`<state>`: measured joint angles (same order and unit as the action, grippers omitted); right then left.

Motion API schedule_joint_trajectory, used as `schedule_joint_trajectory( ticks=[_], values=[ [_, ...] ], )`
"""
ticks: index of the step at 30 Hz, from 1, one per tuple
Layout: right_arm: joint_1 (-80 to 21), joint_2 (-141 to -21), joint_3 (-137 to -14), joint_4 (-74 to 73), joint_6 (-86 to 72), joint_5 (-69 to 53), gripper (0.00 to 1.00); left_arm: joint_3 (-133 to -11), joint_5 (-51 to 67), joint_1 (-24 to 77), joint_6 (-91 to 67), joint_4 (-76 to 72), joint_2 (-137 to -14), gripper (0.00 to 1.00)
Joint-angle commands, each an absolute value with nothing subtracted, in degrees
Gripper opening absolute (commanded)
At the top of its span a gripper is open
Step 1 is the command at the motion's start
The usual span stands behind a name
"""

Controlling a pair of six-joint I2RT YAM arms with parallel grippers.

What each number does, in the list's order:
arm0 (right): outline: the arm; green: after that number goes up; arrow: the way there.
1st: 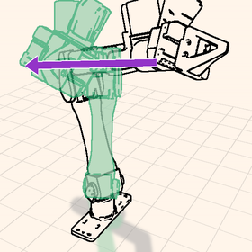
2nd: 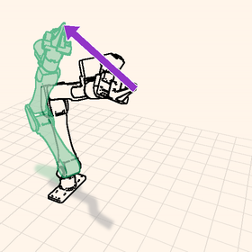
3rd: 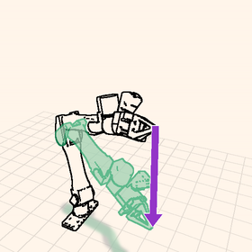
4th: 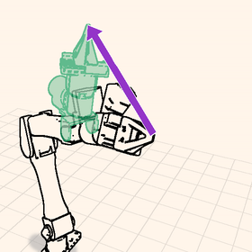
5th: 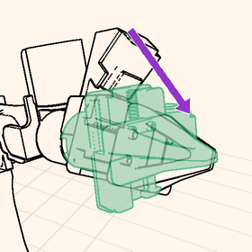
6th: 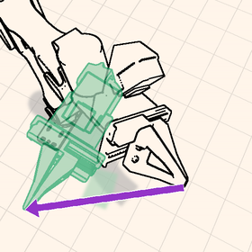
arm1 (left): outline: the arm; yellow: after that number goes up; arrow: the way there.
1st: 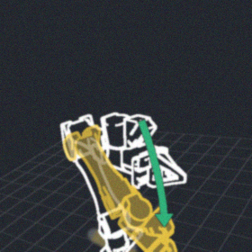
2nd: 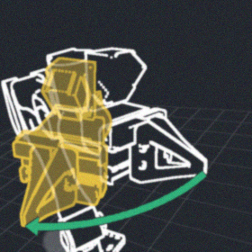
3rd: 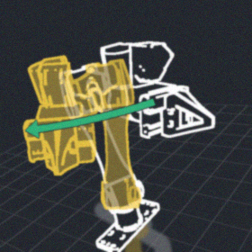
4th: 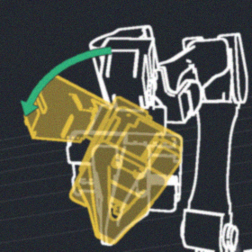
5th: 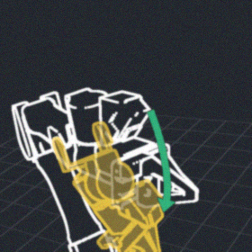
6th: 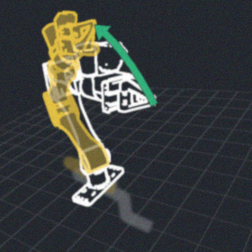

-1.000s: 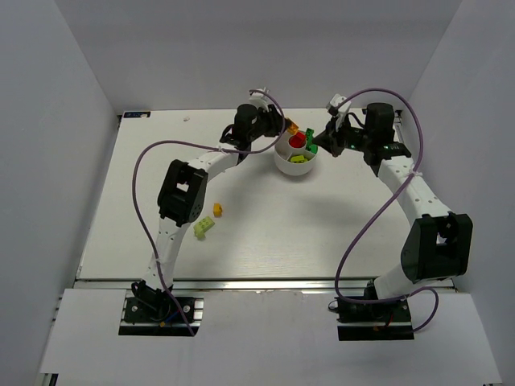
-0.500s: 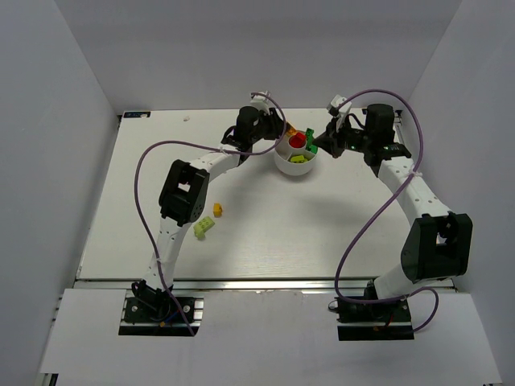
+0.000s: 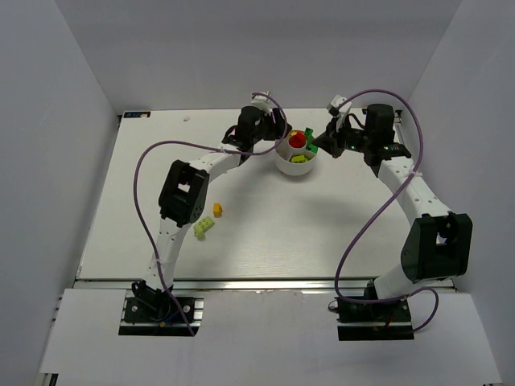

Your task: Sort the legos into containers by color

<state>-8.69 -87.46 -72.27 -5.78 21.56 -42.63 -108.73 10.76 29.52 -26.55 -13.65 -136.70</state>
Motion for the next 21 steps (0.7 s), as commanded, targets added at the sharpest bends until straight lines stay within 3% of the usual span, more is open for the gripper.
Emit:
schedule_joint_trajectory(
  ticks=[1,2,5,6,9,11,13,14,16,17,19,20,21],
  values=[
    [-8.44,-86.13,-72.25,-4.13,21.97,-44.21,0.03,-109.78,8.27,29.88,-25.40,-13.71,-125.88,0.60],
    [-8.44,-86.13,-72.42,-4.39,22.23,-44.64,0.32,-108.99,6.00,29.88,-24.97,-13.19,-124.38,0.58],
    [-8.44,-85.96,-71.99,-5.62,25.12,-47.79,0.84,-103.29,2.30,29.18,-24.26,-11.87,-116.67,0.37],
    [-8.44,-85.96,-71.20,-5.89,26.35,-49.20,0.89,-99.18,0.81,28.92,-24.17,-11.26,-114.46,0.23],
    [-8.52,-86.13,-69.00,-7.64,32.68,-57.11,0.89,-91.96,-3.06,27.16,-26.09,-7.40,-104.88,0.07],
    [-8.79,-87.00,-68.99,-13.93,41.25,-63.07,0.89,-83.79,-4.56,25.15,-28.11,-2.67,-99.96,0.07],
    [-10.10,-87.89,-70.66,-19.75,46.56,-63.81,0.90,-78.08,-4.39,23.30,-32.33,1.12,-92.75,0.19],
    [-10.54,-89.02,-71.27,-22.47,48.58,-63.20,0.89,-73.52,-4.39,21.55,-33.56,6.80,-90.64,0.44],
    [-12.03,-90.00,-72.50,-26.80,50.80,-62.06,0.83,-69.98,-5.61,20.48,-35.15,12.80,-85.45,0.58],
    [-12.48,-91.13,-72.86,-27.42,50.45,-60.66,0.72,-66.92,-6.41,20.22,-35.24,18.40,-83.95,0.70],
    [-14.40,-92.37,-74.35,-29.00,47.39,-58.63,0.56,-64.44,-7.72,20.21,-35.07,23.00,-80.44,0.73],
    [-15.11,-93.50,-74.79,-29.18,45.89,-56.80,0.36,-62.68,-8.08,20.21,-34.98,27.38,-79.72,0.74],
    [-15.81,-93.95,-75.06,-29.27,44.31,-56.08,0.28,-62.06,-8.52,20.21,-34.63,29.42,-79.19,0.75]
  ],
)
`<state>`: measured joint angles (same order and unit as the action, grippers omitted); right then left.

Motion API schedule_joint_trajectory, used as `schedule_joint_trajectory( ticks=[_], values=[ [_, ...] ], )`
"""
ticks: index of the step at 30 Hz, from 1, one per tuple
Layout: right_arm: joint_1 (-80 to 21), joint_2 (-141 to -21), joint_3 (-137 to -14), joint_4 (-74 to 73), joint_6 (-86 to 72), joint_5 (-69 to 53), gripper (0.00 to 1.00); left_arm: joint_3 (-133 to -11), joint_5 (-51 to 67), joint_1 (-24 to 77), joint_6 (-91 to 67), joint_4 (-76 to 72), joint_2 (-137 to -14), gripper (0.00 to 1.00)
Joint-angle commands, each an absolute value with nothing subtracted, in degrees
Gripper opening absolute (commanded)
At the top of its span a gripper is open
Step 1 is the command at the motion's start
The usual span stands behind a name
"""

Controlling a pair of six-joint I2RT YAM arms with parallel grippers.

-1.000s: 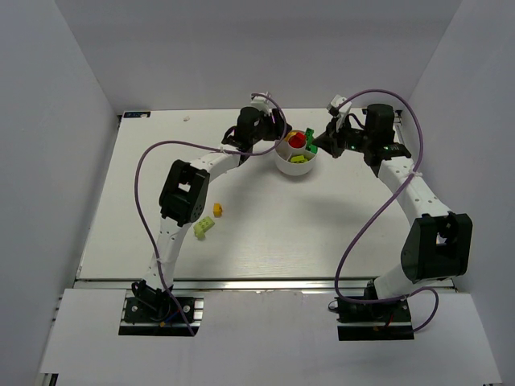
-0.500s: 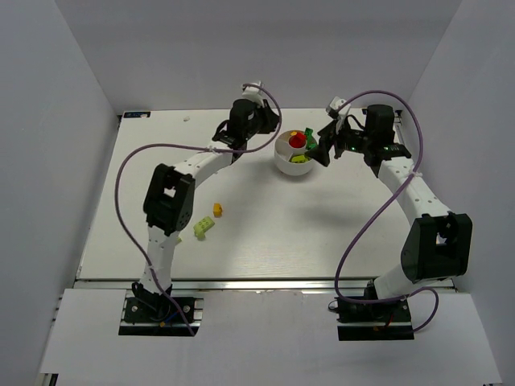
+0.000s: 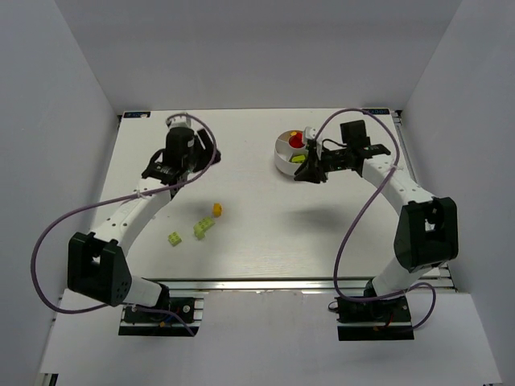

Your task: Sort the legos into containers by color

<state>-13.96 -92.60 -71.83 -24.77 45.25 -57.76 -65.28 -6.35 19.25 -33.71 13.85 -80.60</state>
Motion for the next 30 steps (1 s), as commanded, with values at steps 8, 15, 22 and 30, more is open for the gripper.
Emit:
schedule_joint_trajectory(
  ticks=[8,15,22,30],
  values=[
    [-22.06,-94.14,-74.45,-26.64,34.99,-50.89,0.24,-61.25,-10.46,20.83,-32.79,39.19,-82.16,0.71],
    [-22.06,-93.43,-74.36,-25.93,33.66,-49.57,0.33,-65.74,-11.86,25.05,-29.01,39.37,-91.48,0.67],
    [-21.88,-91.94,-72.78,-25.84,34.54,-48.52,0.34,-70.66,-10.99,25.49,-27.07,40.77,-99.22,0.61],
    [-21.45,-92.11,-72.77,-25.31,34.19,-48.43,0.34,-72.77,-10.02,25.58,-25.93,42.98,-102.65,0.58]
  ],
)
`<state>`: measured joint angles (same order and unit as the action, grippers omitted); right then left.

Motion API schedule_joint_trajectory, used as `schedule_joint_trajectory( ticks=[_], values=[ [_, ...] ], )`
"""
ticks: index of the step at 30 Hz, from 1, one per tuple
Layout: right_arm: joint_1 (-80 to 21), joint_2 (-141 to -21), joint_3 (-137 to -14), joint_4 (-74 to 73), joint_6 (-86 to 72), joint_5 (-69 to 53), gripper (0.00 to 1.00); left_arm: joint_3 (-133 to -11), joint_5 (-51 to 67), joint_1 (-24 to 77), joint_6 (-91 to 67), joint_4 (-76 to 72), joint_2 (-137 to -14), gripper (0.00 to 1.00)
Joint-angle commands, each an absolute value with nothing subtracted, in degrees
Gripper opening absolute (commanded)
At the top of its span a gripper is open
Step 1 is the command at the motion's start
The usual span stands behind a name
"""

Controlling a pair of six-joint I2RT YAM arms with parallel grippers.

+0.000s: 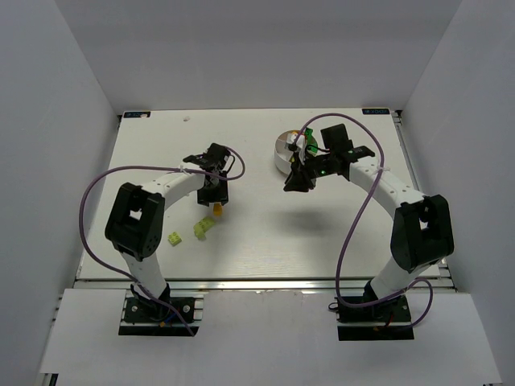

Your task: Sort the legos into containers by color

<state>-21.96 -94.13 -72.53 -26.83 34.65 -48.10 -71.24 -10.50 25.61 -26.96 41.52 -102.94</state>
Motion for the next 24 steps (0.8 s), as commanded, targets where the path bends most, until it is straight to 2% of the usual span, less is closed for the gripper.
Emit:
schedule_joint_trajectory(
  ticks=[1,9,13,17,24],
  values=[
    [-21.27,-92.28,-72.86,-25.31,34.10,-48.51,0.34,-72.69,-9.76,25.58,-25.84,43.07,-102.83,0.58],
    [-20.83,-92.55,-73.39,-25.14,33.93,-48.34,0.35,-72.07,-8.61,25.75,-26.46,42.71,-103.71,0.52],
    [-20.66,-92.46,-73.48,-25.14,33.84,-48.43,0.36,-73.03,-8.26,25.75,-26.19,43.24,-104.41,0.44],
    [-20.22,-92.02,-73.65,-25.05,33.84,-48.34,0.35,-73.91,-7.30,25.75,-26.10,43.51,-104.94,0.30],
    [-18.29,-91.14,-74.18,-24.70,33.66,-48.60,0.36,-79.78,-4.84,25.75,-27.42,41.84,-102.75,0.24]
  ],
)
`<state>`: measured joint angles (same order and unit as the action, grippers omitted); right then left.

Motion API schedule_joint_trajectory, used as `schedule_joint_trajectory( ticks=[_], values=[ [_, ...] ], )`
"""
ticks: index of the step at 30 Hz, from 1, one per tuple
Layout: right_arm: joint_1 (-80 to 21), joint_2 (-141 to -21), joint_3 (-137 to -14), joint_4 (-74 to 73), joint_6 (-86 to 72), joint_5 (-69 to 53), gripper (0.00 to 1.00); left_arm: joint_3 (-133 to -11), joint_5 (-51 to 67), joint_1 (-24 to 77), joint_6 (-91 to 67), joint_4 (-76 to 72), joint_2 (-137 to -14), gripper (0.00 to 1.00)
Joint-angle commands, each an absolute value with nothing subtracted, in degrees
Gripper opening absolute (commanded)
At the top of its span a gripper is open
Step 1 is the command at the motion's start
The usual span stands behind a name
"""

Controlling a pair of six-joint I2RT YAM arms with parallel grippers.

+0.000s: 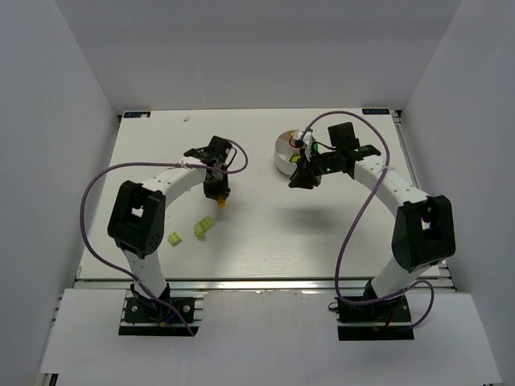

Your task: Sort the legos into containers by color

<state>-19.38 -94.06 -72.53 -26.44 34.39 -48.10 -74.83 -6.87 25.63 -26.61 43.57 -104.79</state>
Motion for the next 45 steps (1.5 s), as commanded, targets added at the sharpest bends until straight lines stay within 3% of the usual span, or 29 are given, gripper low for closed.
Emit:
schedule_joint_trajectory(
  ticks=[1,8,12,21,30,45],
  values=[
    [-17.93,-90.88,-74.35,-24.44,33.49,-48.69,0.36,-81.11,-4.31,25.75,-27.68,40.18,-102.48,0.23],
    [-14.68,-88.95,-75.06,-21.89,31.30,-49.13,0.35,-89.20,6.75,24.87,-33.39,16.21,-102.83,0.18],
    [-12.31,-87.72,-74.45,-21.01,30.15,-49.92,0.35,-94.73,10.81,24.87,-33.58,1.00,-110.53,0.18],
    [-9.76,-86.66,-73.04,-21.18,29.79,-50.71,0.35,-106.34,13.72,25.05,-37.26,-15.81,-124.53,0.17],
    [-8.88,-87.54,-73.30,-19.95,28.65,-51.33,0.35,-114.34,13.89,26.63,-37.71,-14.60,-132.18,0.16],
    [-8.44,-88.42,-73.13,-19.51,28.74,-51.68,0.35,-114.08,15.03,28.56,-35.51,-9.93,-134.82,0.16]
  ],
)
